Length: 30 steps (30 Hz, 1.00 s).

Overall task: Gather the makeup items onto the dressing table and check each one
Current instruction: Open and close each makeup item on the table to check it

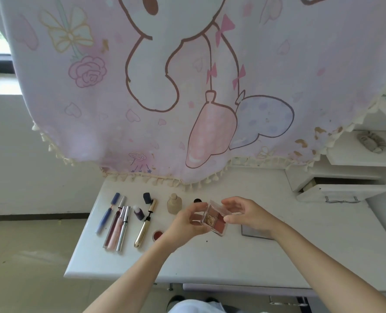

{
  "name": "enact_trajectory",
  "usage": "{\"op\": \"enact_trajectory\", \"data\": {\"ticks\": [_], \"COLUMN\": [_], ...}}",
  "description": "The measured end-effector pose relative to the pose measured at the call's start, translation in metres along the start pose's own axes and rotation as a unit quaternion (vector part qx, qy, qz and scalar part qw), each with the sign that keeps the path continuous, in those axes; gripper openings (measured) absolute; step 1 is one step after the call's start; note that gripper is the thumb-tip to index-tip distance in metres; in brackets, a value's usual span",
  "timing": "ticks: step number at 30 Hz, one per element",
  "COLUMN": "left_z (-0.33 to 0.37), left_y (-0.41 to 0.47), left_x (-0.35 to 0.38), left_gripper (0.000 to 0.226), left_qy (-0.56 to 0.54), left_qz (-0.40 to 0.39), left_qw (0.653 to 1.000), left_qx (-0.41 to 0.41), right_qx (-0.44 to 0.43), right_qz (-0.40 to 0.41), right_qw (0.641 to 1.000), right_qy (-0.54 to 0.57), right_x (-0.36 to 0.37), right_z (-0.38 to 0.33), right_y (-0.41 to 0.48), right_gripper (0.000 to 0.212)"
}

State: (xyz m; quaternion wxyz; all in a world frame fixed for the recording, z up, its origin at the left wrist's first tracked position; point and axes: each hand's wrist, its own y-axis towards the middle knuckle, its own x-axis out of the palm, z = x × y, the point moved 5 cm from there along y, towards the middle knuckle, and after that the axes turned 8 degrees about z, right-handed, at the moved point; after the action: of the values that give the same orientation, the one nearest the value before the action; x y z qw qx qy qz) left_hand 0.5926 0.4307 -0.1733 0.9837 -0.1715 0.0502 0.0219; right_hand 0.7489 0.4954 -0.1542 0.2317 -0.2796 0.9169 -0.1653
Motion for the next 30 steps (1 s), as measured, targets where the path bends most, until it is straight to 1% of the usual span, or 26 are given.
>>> {"op": "enact_trajectory", "data": {"ticks": [2, 3, 6, 8, 10, 12, 14, 16, 18, 20, 23, 25, 30], "left_z": [-0.019, -0.029, -0.057, -0.070, -0.080, -0.085, -0.088, -0.091, -0.093, -0.095, -0.096, -0.097, -0.097], "left_y": [-0.002, -0.002, -0.005, -0.006, -0.007, -0.007, -0.006, -0.007, -0.008, -0.007, -0.005, -0.003, 0.001], "left_x": [0.004, 0.006, 0.016, 0.023, 0.029, 0.032, 0.034, 0.035, 0.037, 0.038, 0.039, 0.039, 0.039], "left_gripper": [0.040, 0.040, 0.057, 0.070, 0.076, 0.072, 0.061, 0.048, 0.040, 0.038, 0.032, 0.026, 0.021], "left_qy": [0.022, 0.029, 0.062, 0.082, 0.114, 0.182, 0.250, 0.287, 0.306, 0.310, 0.299, 0.291, 0.266], "left_qz": [0.032, 0.045, 0.048, 0.040, 0.038, 0.051, 0.064, 0.070, 0.076, 0.091, 0.120, 0.137, 0.172], "left_qw": [0.999, 0.998, 0.994, 0.991, 0.988, 0.979, 0.965, 0.955, 0.948, 0.945, 0.945, 0.946, 0.946], "left_qx": [-0.024, -0.041, -0.082, -0.099, -0.101, -0.076, -0.049, -0.042, -0.042, -0.042, -0.046, -0.052, -0.063], "right_qx": [0.052, 0.074, 0.114, 0.147, 0.176, 0.195, 0.208, 0.212, 0.210, 0.209, 0.195, 0.183, 0.151], "right_qz": [-0.004, -0.010, -0.005, 0.013, 0.026, 0.024, 0.027, 0.036, 0.042, 0.048, 0.059, 0.064, 0.062], "right_qw": [0.999, 0.997, 0.992, 0.984, 0.976, 0.971, 0.966, 0.965, 0.966, 0.965, 0.971, 0.977, 0.986], "right_qy": [0.013, 0.020, 0.049, 0.097, 0.124, 0.137, 0.151, 0.151, 0.148, 0.148, 0.124, 0.089, 0.035], "right_x": [0.009, 0.015, 0.027, 0.030, 0.032, 0.036, 0.039, 0.041, 0.042, 0.043, 0.044, 0.044, 0.047], "right_z": [0.021, 0.031, 0.058, 0.071, 0.081, 0.088, 0.092, 0.095, 0.095, 0.095, 0.090, 0.085, 0.078], "right_y": [0.003, 0.003, 0.006, 0.009, 0.011, 0.013, 0.015, 0.017, 0.020, 0.024, 0.031, 0.036, 0.044], "right_gripper": [0.042, 0.040, 0.032, 0.034, 0.037, 0.034, 0.024, 0.017, 0.010, 0.004, 0.008, 0.004, 0.009]}}
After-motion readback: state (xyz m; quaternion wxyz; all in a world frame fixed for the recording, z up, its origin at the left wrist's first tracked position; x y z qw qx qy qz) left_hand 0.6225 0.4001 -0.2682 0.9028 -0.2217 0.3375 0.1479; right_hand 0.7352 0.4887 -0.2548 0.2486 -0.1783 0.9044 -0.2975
